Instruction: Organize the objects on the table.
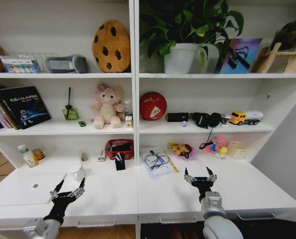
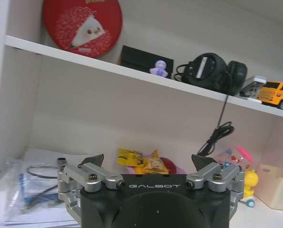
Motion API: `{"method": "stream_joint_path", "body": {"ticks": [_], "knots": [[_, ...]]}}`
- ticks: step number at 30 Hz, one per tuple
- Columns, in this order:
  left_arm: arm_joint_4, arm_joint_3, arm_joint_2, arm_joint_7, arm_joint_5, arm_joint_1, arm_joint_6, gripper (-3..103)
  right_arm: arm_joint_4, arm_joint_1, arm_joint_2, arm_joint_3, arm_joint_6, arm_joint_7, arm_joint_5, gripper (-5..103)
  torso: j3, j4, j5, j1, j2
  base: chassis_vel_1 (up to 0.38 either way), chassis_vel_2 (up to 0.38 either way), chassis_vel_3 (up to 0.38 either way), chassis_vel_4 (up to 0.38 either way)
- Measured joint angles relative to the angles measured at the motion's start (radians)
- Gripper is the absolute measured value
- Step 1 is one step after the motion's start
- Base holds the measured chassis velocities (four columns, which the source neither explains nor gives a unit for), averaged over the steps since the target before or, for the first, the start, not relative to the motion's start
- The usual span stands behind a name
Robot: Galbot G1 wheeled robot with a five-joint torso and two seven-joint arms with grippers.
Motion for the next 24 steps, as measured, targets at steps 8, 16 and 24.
{"method": "stream_joint_path", "body": {"ticks": [8, 16, 24], "knots": [[0.0, 0.0, 0.0, 0.0, 0.0, 0.0, 0.0, 100, -0.005, -0.016, -0.004, 0.0, 0.0, -0.004, -0.013, 100, 0.0, 0.0001, 0.0004, 0.0, 0.0, 0.286, 0.295, -0.292, -0.286], [0.0, 0.0, 0.0, 0.0, 0.0, 0.0, 0.0, 100, -0.017, -0.015, -0.005, -0.005, 0.0, -0.013, -0.022, 100, 0.0, -0.0001, 0.0003, 0.0, 0.0, 0.352, 0.372, -0.353, -0.338], [0.0, 0.0, 0.0, 0.0, 0.0, 0.0, 0.0, 100, -0.02, -0.014, -0.008, -0.006, 0.002, -0.014, -0.021, 100, 0.0, 0.0001, 0.0019, 0.0, 0.0, 0.368, 0.351, -0.353, -0.36]]}}
